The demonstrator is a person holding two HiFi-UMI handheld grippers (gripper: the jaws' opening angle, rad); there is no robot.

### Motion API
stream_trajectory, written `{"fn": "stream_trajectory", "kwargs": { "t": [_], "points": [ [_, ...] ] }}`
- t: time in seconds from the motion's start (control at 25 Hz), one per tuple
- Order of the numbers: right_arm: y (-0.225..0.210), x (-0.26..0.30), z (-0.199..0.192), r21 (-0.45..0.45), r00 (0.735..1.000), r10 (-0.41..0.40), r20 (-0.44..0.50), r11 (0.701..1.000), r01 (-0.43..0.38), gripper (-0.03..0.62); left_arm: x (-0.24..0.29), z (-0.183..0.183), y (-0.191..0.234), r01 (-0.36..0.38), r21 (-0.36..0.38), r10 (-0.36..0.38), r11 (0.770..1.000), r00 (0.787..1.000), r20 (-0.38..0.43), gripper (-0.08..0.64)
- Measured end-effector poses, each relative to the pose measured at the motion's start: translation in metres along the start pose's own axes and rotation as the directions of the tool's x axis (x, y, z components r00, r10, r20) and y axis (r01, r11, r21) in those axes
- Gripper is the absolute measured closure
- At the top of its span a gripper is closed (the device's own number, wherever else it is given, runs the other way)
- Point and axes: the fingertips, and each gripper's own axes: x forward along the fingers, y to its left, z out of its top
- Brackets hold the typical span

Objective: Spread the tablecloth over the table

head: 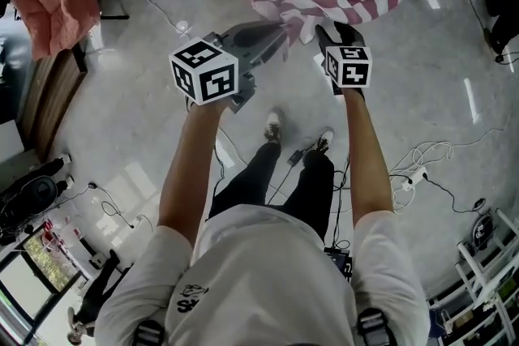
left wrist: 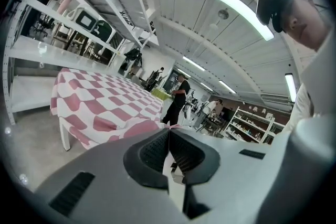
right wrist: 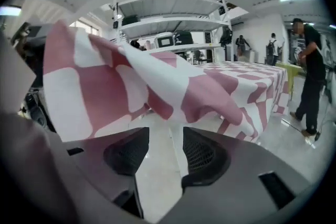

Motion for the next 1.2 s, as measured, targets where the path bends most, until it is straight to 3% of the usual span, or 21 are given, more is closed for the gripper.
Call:
{"fn": "stream_trajectory", "kwargs": {
  "t": [0.12, 0.28, 0.56, 0.8, 1.04, 1.2],
  "points": [
    [-0.013, 0.010, 0.018, 0.071, 0.996, -0.057, 0.069, 0.996, 0.052, 0.365, 0.000, 0.004, 0.005, -0.002, 0.020, 0.002, 1.000, 1.000, 0.001, 0.529],
    [-0.011, 0.005, 0.021, 0.131, 0.993, -0.065, 0.102, 0.990, 0.051, 0.402, 0.000, 0.008, 0.007, 0.011, 0.023, -0.012, 1.000, 1.000, 0.008, 0.529],
    [-0.008, -0.010, 0.033, 0.121, 0.992, -0.077, 0.098, 0.991, 0.065, 0.556, 0.001, 0.008, 0.005, 0.019, 0.023, -0.019, 1.000, 1.000, 0.008, 0.529],
    [0.008, -0.046, 0.028, 0.138, 0.996, -0.050, 0.078, 0.990, 0.039, 0.568, -0.013, 0.007, 0.009, -0.022, 0.060, 0.023, 0.998, 1.000, -0.012, 0.529],
    [0.012, -0.111, 0.003, 0.079, 1.000, -0.007, 0.000, 0.997, 0.007, 0.568, -0.030, -0.032, 0.012, -0.067, 0.145, 0.088, 0.987, 0.986, -0.144, 0.529],
    [-0.001, -0.142, -0.019, 0.034, 0.998, -0.009, -0.060, 0.999, 0.011, 0.568, -0.031, -0.080, 0.012, -0.047, 0.115, 0.074, 0.992, 0.968, -0.239, 0.529]
  ]
}}
